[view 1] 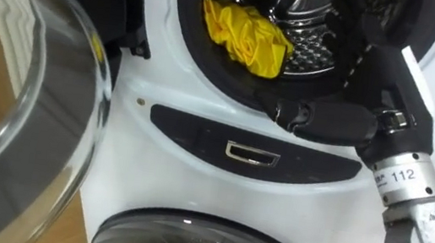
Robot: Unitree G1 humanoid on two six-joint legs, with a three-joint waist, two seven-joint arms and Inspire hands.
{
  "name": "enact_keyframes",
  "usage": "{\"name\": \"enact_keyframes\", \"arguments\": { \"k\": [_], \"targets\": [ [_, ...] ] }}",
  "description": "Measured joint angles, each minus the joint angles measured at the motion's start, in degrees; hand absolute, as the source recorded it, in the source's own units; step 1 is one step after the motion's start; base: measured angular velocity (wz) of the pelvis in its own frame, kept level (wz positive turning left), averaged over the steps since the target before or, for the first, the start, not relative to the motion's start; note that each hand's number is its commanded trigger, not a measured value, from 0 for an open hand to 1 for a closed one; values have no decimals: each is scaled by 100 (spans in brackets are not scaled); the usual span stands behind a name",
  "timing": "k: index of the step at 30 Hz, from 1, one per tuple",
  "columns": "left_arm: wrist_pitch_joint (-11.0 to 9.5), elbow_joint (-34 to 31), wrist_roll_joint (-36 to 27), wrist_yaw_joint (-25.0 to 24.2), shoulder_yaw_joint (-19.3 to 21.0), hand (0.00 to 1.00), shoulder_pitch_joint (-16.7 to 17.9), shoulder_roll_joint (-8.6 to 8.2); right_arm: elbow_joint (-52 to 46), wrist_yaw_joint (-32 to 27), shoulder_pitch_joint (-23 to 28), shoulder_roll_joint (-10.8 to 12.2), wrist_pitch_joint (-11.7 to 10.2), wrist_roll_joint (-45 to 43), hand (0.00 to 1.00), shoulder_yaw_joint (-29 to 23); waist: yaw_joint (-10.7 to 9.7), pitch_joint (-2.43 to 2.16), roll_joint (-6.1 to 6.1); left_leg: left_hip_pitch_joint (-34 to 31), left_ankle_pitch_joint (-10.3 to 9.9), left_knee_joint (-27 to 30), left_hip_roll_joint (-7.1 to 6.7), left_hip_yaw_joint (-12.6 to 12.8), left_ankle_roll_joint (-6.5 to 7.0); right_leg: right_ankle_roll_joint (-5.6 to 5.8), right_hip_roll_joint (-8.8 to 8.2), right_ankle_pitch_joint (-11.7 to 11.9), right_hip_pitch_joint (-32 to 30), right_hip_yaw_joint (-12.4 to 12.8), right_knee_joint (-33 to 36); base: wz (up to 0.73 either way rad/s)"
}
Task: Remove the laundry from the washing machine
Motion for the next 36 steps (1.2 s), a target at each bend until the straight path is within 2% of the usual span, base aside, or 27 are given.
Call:
{"name": "enact_keyframes", "arguments": {
  "k": [5,8,10,13,17,21,24,26,28,31,36],
  "targets": [
    [11,0,-7,0,-127,0,3,23,-136,-1,-1,2,17,-191,0,35,6,4,-2,-16,-1,-9,5,4,-1,0,-2,0,-15,-23,-7,0],
    [13,-10,-3,0,-162,0,3,25,-359,60,-172,4,0,-269,0,85,28,1,-8,-18,-5,-18,7,3,0,2,1,-1,-12,-29,-23,0],
    [40,-10,-2,2,-150,0,-4,33,-312,85,-440,2,-9,-212,0,76,31,-12,-26,-13,-9,-27,8,-1,7,5,0,-3,-2,-42,-36,0],
    [118,-25,9,51,-146,0,-12,45,-282,86,-513,-1,-9,-231,0,73,126,-39,-69,-7,-14,-45,12,-10,15,11,0,-3,28,-77,-79,1],
    [209,-60,54,53,-143,0,-83,46,-44,87,-571,-1,2,-275,0,73,185,-24,-87,15,-32,-46,13,-88,23,35,-8,-10,109,-134,-121,11],
    [298,-68,120,52,-138,0,-128,35,161,85,-801,-2,24,-614,0,71,292,39,-88,-2,-33,-56,13,-133,23,54,-6,-28,111,-144,-129,5],
    [385,-189,201,51,-138,0,-142,0,191,111,-1018,-6,130,-869,0,73,353,59,-94,-10,-32,-94,14,-141,22,55,2,-29,110,-153,-177,0],
    [396,-223,224,51,-131,0,-167,2,191,130,-1101,-6,136,-993,0,85,438,49,-107,-18,-32,-106,18,-155,23,56,10,-29,111,-165,-201,0],
    [423,-233,224,51,-97,0,-200,6,190,136,-1196,-6,232,-1145,0,121,494,28,-146,-16,-29,-94,21,-160,26,70,11,-38,113,-181,-216,0],
    [431,-291,224,51,-93,0,-204,19,191,147,-1266,-5,266,-1155,0,225,513,0,-198,-9,-28,-90,20,-159,28,75,3,-41,134,-204,-227,1],
    [484,-356,210,52,-96,0,-127,56,191,112,-1266,-16,376,-1139,0,236,415,18,-202,32,-29,-89,24,-153,28,79,-11,-41,238,-276,-299,6]
  ]
}}
